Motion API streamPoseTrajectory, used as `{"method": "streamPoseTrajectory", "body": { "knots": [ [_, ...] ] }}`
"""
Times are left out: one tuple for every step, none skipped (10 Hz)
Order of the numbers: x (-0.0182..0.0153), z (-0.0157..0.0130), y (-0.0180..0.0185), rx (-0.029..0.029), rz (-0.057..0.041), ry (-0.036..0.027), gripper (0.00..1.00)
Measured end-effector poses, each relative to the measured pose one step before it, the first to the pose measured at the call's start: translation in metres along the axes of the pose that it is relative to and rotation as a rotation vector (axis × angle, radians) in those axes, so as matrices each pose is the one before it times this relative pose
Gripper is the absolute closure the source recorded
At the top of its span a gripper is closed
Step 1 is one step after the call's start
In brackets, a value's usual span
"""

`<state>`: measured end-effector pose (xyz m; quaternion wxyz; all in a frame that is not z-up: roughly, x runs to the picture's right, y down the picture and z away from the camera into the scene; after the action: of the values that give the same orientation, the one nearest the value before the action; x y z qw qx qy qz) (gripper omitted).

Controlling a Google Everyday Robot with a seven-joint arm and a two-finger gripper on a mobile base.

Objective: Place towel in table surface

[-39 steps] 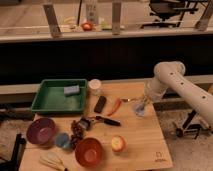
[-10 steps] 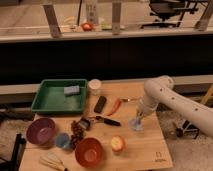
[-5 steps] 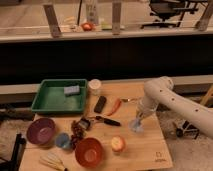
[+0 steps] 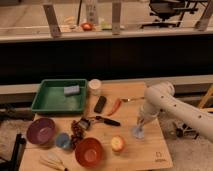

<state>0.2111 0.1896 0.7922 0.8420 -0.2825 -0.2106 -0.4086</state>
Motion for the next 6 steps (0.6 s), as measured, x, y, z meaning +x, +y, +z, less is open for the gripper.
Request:
{"method": "streamPoseTrajectory", "body": {
  "knots": [
    [-0.0038,0.0029,0.00359,-0.0079,-0.01953,-0.00304,1.0],
    [-0.00415,0.00476,0.00306,-0.01072,-0.02369,-0.0039,1.0],
    [-0.00256,0.0044,0.00148,-0.00929,-0.01555,-0.00332,1.0],
    [-0.00217,0.00531,0.00252,-0.01149,-0.01045,-0.00432,1.0],
    [-0.00207,0.00585,0.00347,-0.01168,-0.00968,-0.00385,1.0],
    [-0.00061,0.00431,0.00403,-0.00601,0.00173,-0.00474,0.97]
  ]
}}
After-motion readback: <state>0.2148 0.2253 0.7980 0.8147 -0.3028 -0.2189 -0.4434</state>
